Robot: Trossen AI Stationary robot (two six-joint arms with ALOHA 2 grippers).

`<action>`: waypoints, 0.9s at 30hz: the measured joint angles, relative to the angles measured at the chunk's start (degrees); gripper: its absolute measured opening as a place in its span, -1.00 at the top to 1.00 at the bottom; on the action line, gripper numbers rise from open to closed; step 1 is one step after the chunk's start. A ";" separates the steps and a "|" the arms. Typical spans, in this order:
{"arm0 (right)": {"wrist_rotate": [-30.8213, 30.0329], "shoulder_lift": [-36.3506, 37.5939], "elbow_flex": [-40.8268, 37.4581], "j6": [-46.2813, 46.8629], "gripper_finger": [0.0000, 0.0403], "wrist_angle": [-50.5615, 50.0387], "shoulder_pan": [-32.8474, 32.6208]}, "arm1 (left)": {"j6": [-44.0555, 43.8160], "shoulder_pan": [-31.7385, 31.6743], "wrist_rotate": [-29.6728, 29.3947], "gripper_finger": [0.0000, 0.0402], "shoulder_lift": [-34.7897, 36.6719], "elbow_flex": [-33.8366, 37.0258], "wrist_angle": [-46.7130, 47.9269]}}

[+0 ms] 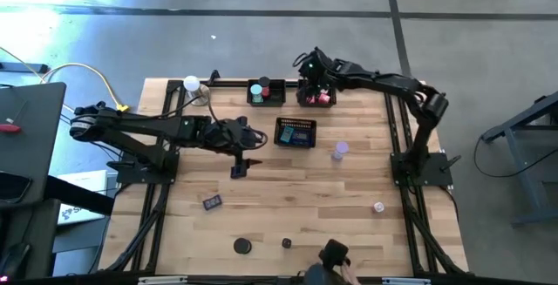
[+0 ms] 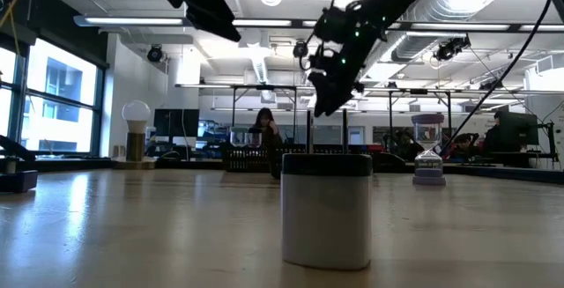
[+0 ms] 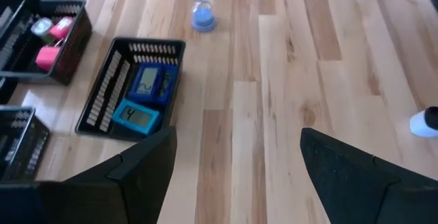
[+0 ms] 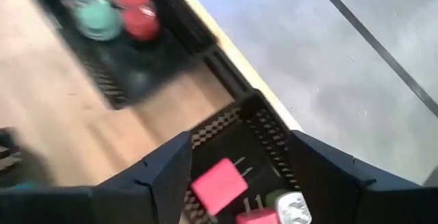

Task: Pick & Place Office items
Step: Put the blue charger adapter into the top right black bin

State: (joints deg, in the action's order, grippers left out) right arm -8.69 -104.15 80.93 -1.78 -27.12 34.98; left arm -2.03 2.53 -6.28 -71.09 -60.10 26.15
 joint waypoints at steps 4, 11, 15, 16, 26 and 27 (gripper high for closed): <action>-0.87 2.36 0.02 -0.46 -0.14 -3.24 -2.97 | -2.61 -1.21 -1.60 -0.51 0.02 0.00 4.46; -7.24 3.12 0.02 0.79 -0.14 -9.67 -9.11 | -9.88 -2.52 -6.39 -0.51 0.02 0.00 12.61; -10.59 3.12 0.02 2.00 -0.14 -9.50 -12.98 | -10.91 -2.43 -6.55 -0.51 0.02 0.00 12.95; -11.82 3.12 0.02 2.49 -0.14 -9.52 -14.09 | -10.94 -2.43 -6.56 -0.51 0.02 0.00 13.30; -28.23 7.10 0.00 14.59 -0.14 -21.06 -25.30 | -14.11 -1.80 -10.41 -0.51 0.32 0.40 22.68; -29.83 7.47 0.02 16.62 -0.14 -22.38 -26.60 | -13.53 -1.54 -10.39 -0.51 0.54 0.74 22.72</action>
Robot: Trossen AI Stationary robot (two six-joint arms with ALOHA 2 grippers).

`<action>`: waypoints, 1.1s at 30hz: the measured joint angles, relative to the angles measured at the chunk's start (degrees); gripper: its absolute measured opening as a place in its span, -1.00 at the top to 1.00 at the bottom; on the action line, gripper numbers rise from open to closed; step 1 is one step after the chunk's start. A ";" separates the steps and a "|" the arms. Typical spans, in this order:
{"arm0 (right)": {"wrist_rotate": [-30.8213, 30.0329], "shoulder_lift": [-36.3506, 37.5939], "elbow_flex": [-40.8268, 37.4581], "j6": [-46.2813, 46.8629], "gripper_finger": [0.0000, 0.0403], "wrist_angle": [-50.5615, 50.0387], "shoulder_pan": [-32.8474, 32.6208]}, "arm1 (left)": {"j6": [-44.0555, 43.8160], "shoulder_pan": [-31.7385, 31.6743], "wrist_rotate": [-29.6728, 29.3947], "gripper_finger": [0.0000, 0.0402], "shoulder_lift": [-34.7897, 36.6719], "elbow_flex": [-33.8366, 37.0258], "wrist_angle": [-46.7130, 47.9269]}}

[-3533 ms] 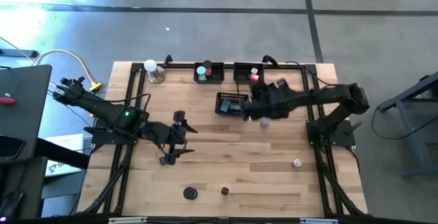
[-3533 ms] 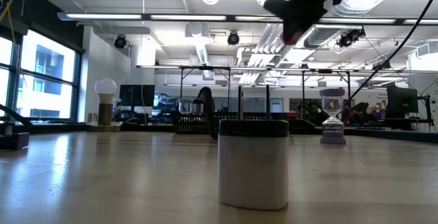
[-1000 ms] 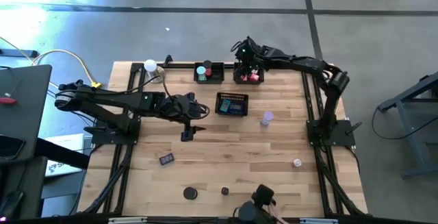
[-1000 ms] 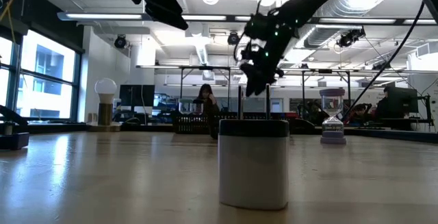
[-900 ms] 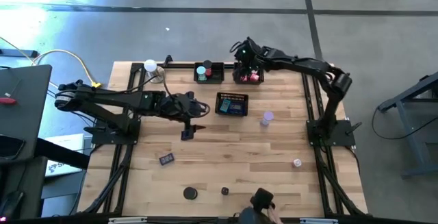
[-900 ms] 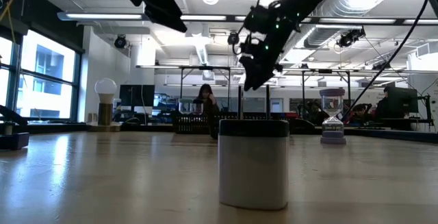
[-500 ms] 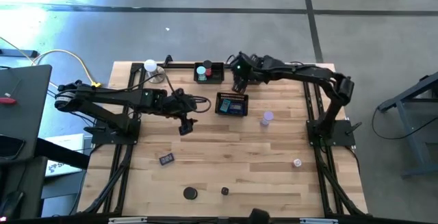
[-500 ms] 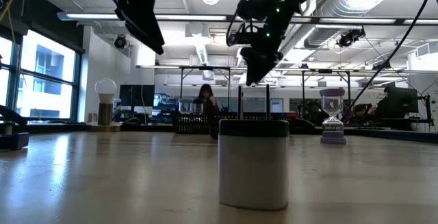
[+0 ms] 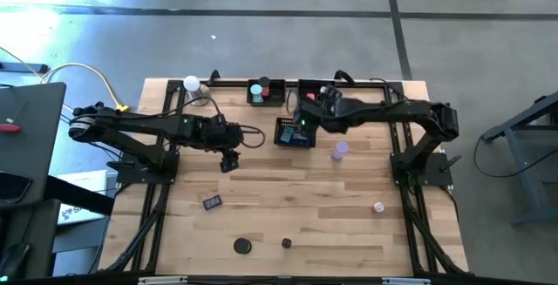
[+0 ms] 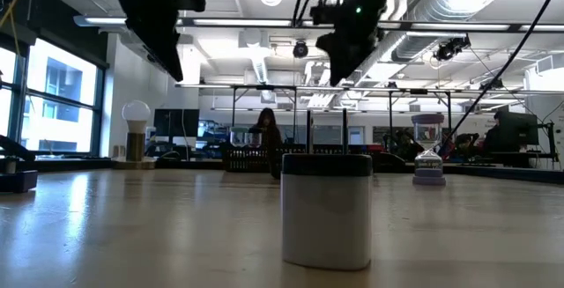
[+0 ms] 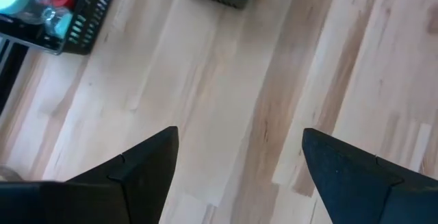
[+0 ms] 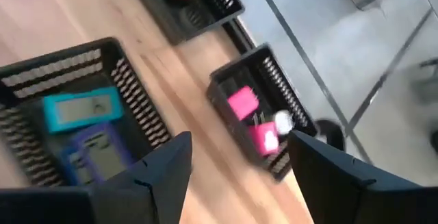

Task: Pick & Place Office items
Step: Put the blue charger adapter into the top right black bin

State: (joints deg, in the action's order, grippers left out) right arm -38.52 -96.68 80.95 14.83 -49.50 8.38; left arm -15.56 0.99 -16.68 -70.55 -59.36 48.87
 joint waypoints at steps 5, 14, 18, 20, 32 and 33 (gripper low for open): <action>-6.24 2.90 -3.03 9.57 -0.14 -4.92 -6.74 | 0.47 1.34 0.03 -0.51 2.02 2.01 0.06; -10.60 8.97 -13.48 16.68 -0.14 5.63 -22.79 | -5.90 4.07 -2.35 -0.51 12.01 8.75 1.39; -13.69 9.48 -16.27 9.90 -0.14 15.44 -27.84 | -8.96 7.76 -2.20 -0.51 17.54 14.20 -1.11; -13.08 9.29 -17.63 6.09 -0.14 21.81 -29.26 | -10.32 10.25 -2.15 -0.51 20.00 16.90 -3.52; 13.81 9.31 -24.68 -13.45 -0.14 62.18 -30.80 | -26.00 21.76 -2.10 -0.51 23.48 26.78 -9.30; 15.43 9.29 -25.00 -13.55 -0.14 62.98 -30.76 | -27.73 22.61 -1.69 -0.51 23.48 27.30 -9.21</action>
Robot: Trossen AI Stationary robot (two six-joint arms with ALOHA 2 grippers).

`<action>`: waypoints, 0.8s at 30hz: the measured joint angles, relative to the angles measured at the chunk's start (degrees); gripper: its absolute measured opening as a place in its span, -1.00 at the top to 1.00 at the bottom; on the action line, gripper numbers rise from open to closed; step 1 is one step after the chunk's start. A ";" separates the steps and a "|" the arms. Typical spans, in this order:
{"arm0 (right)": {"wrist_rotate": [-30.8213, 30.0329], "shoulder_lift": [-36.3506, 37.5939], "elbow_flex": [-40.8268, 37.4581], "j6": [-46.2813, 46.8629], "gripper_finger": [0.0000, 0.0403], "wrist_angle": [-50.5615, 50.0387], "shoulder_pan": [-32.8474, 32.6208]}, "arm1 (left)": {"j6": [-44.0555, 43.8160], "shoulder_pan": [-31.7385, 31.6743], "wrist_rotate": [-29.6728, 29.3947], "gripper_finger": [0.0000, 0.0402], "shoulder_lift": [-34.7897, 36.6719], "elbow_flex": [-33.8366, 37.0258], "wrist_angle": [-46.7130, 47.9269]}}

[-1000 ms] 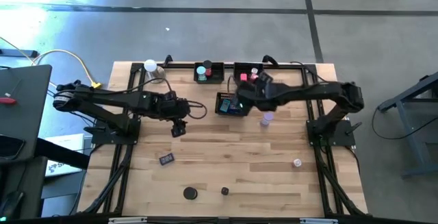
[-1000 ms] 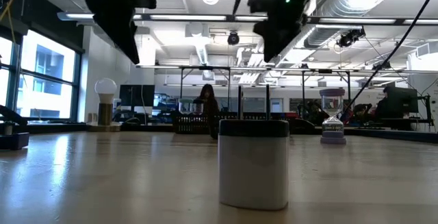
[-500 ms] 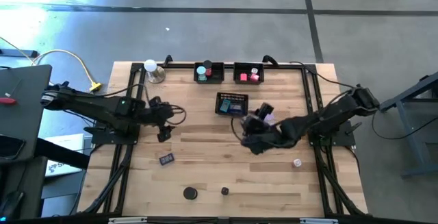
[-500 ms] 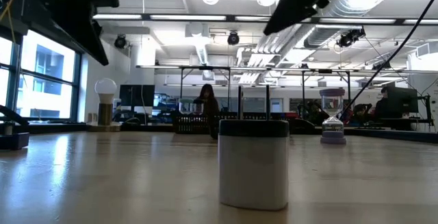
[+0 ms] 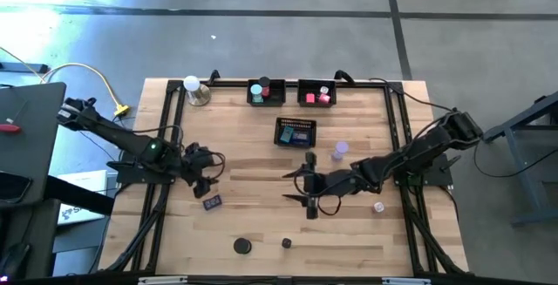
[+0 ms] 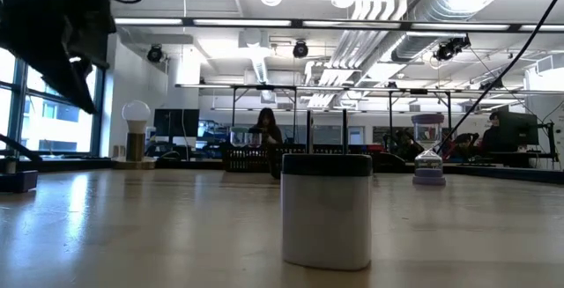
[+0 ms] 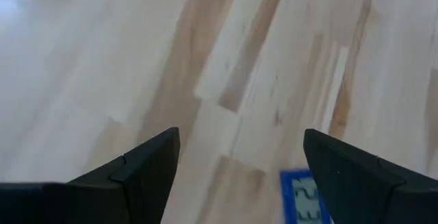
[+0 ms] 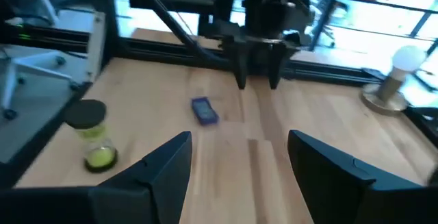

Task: Pick & Place Office items
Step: Put the blue charger adapter into the top right black bin

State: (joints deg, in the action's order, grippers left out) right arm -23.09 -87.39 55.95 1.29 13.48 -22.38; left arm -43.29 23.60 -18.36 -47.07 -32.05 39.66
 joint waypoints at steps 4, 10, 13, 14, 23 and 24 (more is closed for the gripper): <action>2.60 0.00 -0.53 0.80 -0.14 1.89 0.01 | -7.96 2.90 2.31 -0.51 0.00 1.06 0.07; 2.69 -0.02 -0.64 1.84 -0.14 1.66 0.01 | -15.87 5.75 2.58 -0.51 0.00 1.11 0.11; 2.69 -0.02 -0.64 1.82 -0.14 0.49 0.01 | -15.39 6.78 2.64 -0.51 -0.02 1.11 0.09; 2.69 -0.04 -0.64 1.69 -0.14 0.23 0.01 | -15.36 7.19 2.77 -0.51 -0.02 1.11 0.12; 2.71 -2.50 -0.58 0.90 -0.14 0.28 0.03 | -17.64 9.98 3.27 -0.51 -0.10 1.11 -0.10; 3.25 -2.91 -0.60 0.71 -0.14 0.09 0.03 | -18.01 10.24 3.29 -0.51 -0.32 1.11 -0.13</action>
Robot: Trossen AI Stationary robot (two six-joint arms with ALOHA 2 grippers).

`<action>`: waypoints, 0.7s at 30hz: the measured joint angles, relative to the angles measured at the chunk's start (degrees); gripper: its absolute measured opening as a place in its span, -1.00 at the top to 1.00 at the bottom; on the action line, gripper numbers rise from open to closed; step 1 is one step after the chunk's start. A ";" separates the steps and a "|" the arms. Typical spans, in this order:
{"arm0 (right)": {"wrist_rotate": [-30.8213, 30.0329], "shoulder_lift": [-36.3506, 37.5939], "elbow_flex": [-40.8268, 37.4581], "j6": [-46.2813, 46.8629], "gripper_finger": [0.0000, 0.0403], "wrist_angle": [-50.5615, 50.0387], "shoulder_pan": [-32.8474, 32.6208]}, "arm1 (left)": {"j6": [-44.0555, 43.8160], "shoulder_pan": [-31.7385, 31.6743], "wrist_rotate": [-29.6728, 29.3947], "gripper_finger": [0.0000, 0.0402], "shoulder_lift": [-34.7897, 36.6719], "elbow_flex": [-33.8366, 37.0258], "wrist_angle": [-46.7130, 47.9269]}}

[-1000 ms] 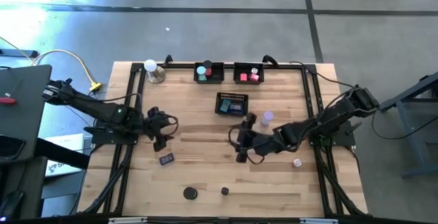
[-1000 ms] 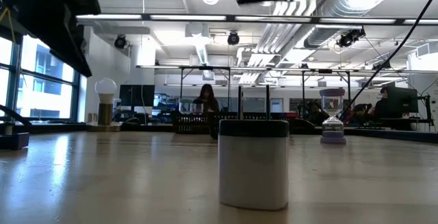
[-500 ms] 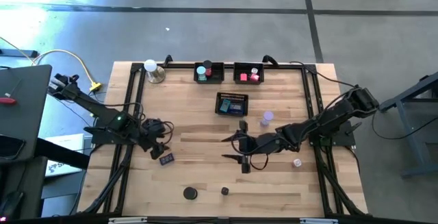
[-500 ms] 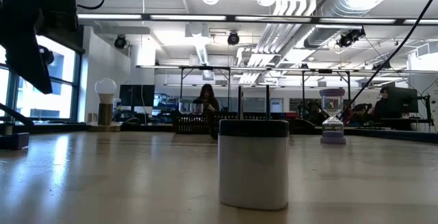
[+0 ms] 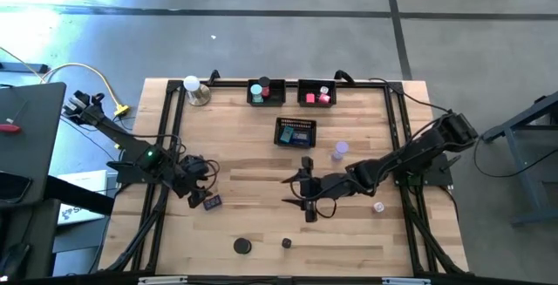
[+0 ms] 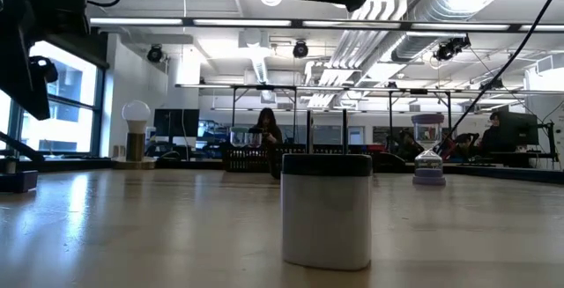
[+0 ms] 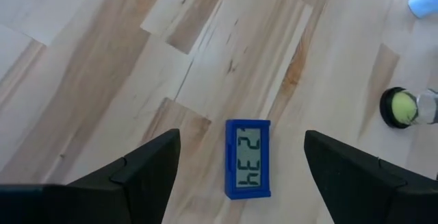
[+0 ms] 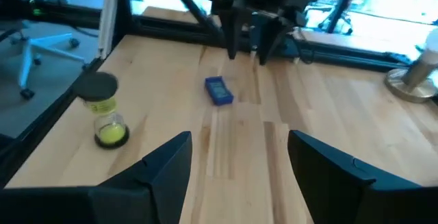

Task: Pick & Place Office items
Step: Put the blue charger adapter into the top right black bin

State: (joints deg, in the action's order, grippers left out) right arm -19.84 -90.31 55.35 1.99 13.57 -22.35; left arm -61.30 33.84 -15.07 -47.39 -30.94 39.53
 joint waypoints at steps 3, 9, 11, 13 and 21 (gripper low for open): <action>2.04 -0.32 0.00 -0.19 -0.14 0.22 0.00 | 1.12 0.76 0.05 -0.51 -0.61 0.00 -0.04; 5.16 -0.32 0.00 -0.32 -0.14 0.43 0.00 | -1.43 1.03 4.66 -0.51 -2.26 0.00 -0.17; 5.29 -0.32 0.00 -0.32 -0.14 0.37 0.00 | -1.58 1.06 6.09 -0.51 -3.63 0.00 -0.13; 5.29 -0.32 0.00 -0.32 -0.14 0.37 0.00 | -1.23 1.07 7.38 -0.51 -5.37 0.00 -0.17; 7.18 -1.85 0.13 -0.56 -0.14 1.29 0.40 | 2.55 1.07 8.42 -0.51 -12.79 0.00 -0.64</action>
State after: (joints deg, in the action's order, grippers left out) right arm -12.65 -92.16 55.48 1.43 14.86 -21.95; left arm -58.76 34.92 -6.65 -60.18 -30.94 38.89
